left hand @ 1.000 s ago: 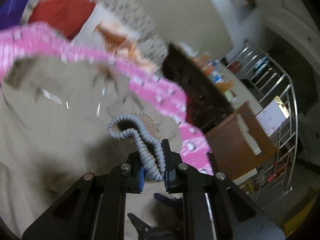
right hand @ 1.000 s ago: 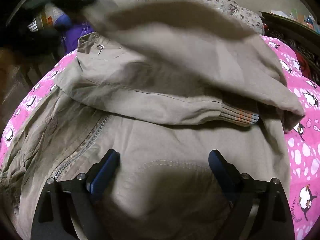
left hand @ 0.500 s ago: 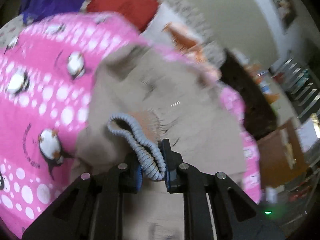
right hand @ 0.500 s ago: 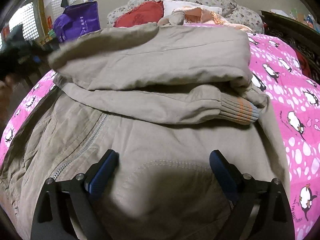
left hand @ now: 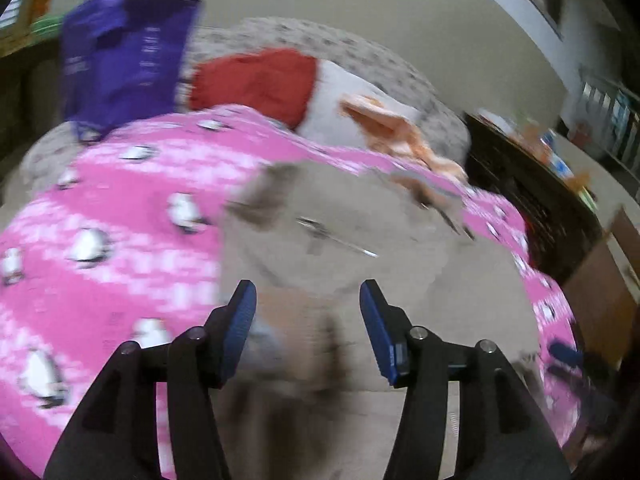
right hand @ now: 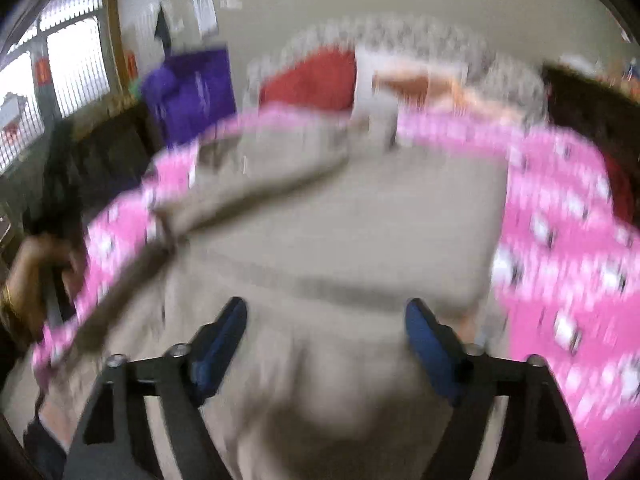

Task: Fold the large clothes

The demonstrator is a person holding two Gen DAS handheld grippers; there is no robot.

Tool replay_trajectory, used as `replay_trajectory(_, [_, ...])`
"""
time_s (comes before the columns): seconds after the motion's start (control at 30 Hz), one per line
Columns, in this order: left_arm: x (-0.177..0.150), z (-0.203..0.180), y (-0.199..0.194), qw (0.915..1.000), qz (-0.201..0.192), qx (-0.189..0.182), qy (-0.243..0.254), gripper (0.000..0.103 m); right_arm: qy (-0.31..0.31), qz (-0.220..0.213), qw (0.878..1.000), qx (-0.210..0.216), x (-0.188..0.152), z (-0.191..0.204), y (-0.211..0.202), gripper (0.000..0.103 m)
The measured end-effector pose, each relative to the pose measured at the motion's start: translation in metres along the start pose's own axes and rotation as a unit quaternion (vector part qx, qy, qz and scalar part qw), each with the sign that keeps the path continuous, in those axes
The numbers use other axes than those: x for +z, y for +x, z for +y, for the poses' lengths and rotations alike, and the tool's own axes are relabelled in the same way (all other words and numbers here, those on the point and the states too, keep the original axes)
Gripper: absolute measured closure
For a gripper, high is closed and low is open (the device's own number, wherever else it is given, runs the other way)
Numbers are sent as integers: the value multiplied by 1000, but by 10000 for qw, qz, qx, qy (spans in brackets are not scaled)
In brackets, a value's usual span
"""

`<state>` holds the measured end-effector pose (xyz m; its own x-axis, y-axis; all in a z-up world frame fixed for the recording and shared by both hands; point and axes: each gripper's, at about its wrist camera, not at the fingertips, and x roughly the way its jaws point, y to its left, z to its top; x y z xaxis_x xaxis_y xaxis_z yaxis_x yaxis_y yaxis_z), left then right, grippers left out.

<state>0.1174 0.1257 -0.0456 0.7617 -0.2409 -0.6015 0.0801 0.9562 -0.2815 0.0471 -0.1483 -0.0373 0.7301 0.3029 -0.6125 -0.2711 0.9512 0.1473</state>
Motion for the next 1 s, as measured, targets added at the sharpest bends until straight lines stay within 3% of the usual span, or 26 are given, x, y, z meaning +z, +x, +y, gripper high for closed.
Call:
replay_trajectory(0.03, [-2, -4, 10, 9999, 94, 71, 61, 51, 190, 111, 9996, 149, 10, -5, 11, 76])
replay_trajectory(0.07, [-4, -7, 27, 9988, 284, 369, 162, 51, 268, 211, 9992, 198, 14, -8, 18, 99])
replay_trajectory(0.1, [-6, -3, 34, 9977, 420, 502, 151, 54, 329, 347, 9987, 183, 18, -14, 31, 100])
replay_trajectory(0.17, [-11, 4, 58, 9942, 764, 750, 92, 58, 322, 550, 9980, -1, 17, -28, 50, 98])
replay_trajectory(0.3, [-12, 24, 77, 9913, 784, 1052, -95, 57, 642, 992, 9907, -681, -6, -91, 78, 103])
replay_trajectory(0.4, [-8, 26, 88, 9912, 561, 1199, 14, 52, 966, 763, 9920, -293, -25, -120, 75, 103])
replay_trajectory(0.47, [-7, 25, 93, 9911, 552, 1205, 105, 48, 831, 768, 9928, -389, -25, -114, 74, 103])
replay_trajectory(0.6, [-5, 12, 68, 9929, 438, 1061, 309, 46, 417, 975, 9928, -558, -10, -100, 64, 103])
replay_trajectory(0.7, [-7, 10, 53, 9954, 226, 889, 280, 40, 590, 269, 9967, -495, 22, -97, 36, 96])
replay_trajectory(0.77, [-7, 17, 66, 9950, 344, 928, 107, 40, 744, 50, 9952, -627, 44, -96, 34, 95])
replay_trajectory(0.87, [-10, 25, 80, 9945, 409, 968, -41, 37, 818, 116, 9930, -839, 71, -93, 63, 94])
replay_trajectory(1.0, [-14, 19, 85, 9945, 483, 915, 130, 24, 802, 476, 9874, -1281, 73, -111, 113, 96])
